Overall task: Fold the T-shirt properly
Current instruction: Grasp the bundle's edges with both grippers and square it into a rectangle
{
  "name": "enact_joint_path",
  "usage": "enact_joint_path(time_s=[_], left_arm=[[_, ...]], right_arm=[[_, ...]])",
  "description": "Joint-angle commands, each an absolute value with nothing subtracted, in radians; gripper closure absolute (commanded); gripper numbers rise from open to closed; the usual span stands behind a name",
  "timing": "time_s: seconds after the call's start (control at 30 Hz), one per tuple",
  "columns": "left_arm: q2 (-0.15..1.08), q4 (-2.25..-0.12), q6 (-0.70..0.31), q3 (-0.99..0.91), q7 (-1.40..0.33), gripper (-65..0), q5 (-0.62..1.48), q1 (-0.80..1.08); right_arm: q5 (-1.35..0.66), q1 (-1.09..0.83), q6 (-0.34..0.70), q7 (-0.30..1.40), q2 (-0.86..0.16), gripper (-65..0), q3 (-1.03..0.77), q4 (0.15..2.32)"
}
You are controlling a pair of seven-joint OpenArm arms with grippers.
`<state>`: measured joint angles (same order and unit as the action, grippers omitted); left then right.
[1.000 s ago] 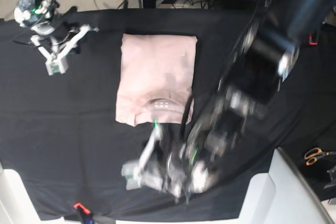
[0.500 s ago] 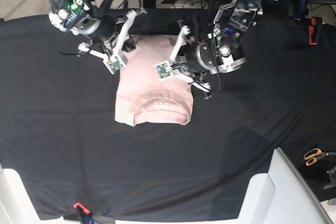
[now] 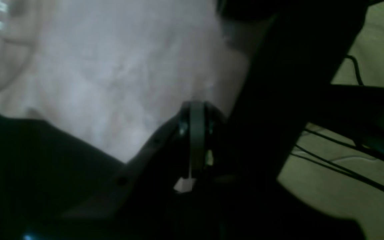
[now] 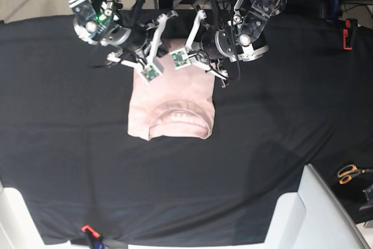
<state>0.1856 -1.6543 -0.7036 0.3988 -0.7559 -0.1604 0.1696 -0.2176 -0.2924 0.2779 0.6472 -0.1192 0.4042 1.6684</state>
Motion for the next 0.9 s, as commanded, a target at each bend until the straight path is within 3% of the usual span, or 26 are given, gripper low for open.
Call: enact_joint_path(time_s=[0.0, 0.4, 0.6, 0.73, 0.87], left_arm=[[0.185, -1.656, -0.698, 0.397, -0.742, 0.0, -0.157, 0.160], [0.214, -1.604, -0.698, 0.395, -0.743, 0.0, -0.157, 0.150], [0.231, -1.771, -0.698, 0.354, -0.754, 0.0, -0.151, 0.170], [0.219, -1.922, -0.698, 0.203, -0.846, 0.0, -0.148, 0.171], [0.209, -1.928, -0.698, 0.183, -0.908, 0.0, -0.148, 0.124]], right_arm=[[-0.220, -0.280, 0.277, 0.630, -0.120, -2.0, 0.398, 1.661], [-0.222, -0.268, 0.275, 0.576, -0.142, -2.0, 0.395, 1.550], [-0.219, -0.308, 0.205, 0.593, -0.145, -2.0, 0.394, 1.716], [-0.220, -0.298, 0.191, 0.736, -0.139, -2.0, 0.401, 1.863], [-0.222, -0.240, 0.194, 0.768, -0.096, -2.0, 0.404, 1.834]])
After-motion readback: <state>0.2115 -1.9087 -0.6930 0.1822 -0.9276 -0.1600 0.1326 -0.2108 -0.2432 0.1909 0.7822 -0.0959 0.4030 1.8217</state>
